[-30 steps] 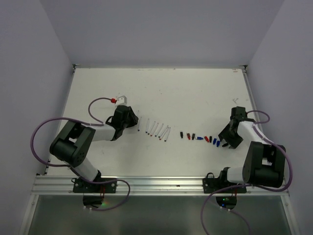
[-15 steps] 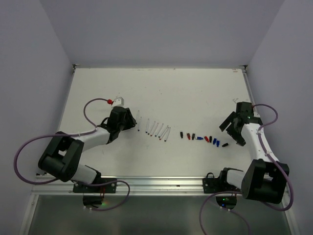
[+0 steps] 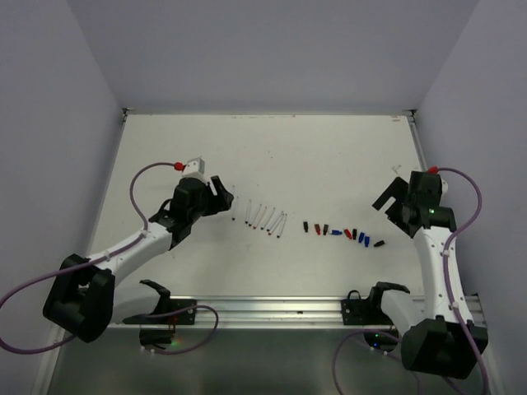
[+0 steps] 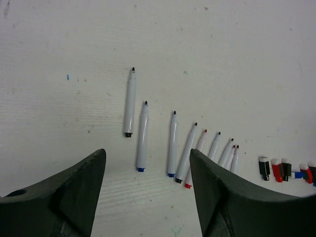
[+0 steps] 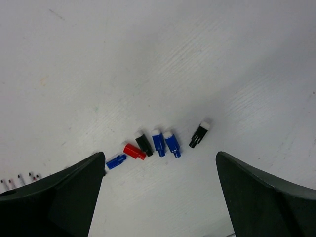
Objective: Open the pen caps
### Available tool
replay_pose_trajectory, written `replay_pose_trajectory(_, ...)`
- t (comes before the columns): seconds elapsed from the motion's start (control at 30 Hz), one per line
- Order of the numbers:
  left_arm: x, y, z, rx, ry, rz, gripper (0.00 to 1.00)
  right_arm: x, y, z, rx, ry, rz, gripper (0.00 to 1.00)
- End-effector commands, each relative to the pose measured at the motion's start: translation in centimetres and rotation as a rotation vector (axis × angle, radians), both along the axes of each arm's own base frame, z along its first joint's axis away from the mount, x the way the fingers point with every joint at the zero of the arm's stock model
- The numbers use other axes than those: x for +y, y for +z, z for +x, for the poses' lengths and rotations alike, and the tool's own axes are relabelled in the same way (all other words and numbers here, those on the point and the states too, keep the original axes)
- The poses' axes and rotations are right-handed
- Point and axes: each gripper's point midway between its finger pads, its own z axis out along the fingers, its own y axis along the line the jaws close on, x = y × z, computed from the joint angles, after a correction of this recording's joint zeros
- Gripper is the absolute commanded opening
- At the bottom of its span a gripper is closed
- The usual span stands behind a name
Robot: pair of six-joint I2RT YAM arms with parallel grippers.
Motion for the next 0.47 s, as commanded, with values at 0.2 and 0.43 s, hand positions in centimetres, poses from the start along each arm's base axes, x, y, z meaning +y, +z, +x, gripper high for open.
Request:
replay_pose_trajectory(0.2,-5.3,3.8,-2.0,-0.052,-0.14,-0.081,0.79,3.3,-1.2,0.0,-0.025,0.163,0.086,0.99)
replay_pose_trajectory(0.43,-7.0,5.6,-4.0,-0.085,-0.215,-0.179,0.82,6.4,-1.0,-0.1,-0.056,0.269,0.124,0.99)
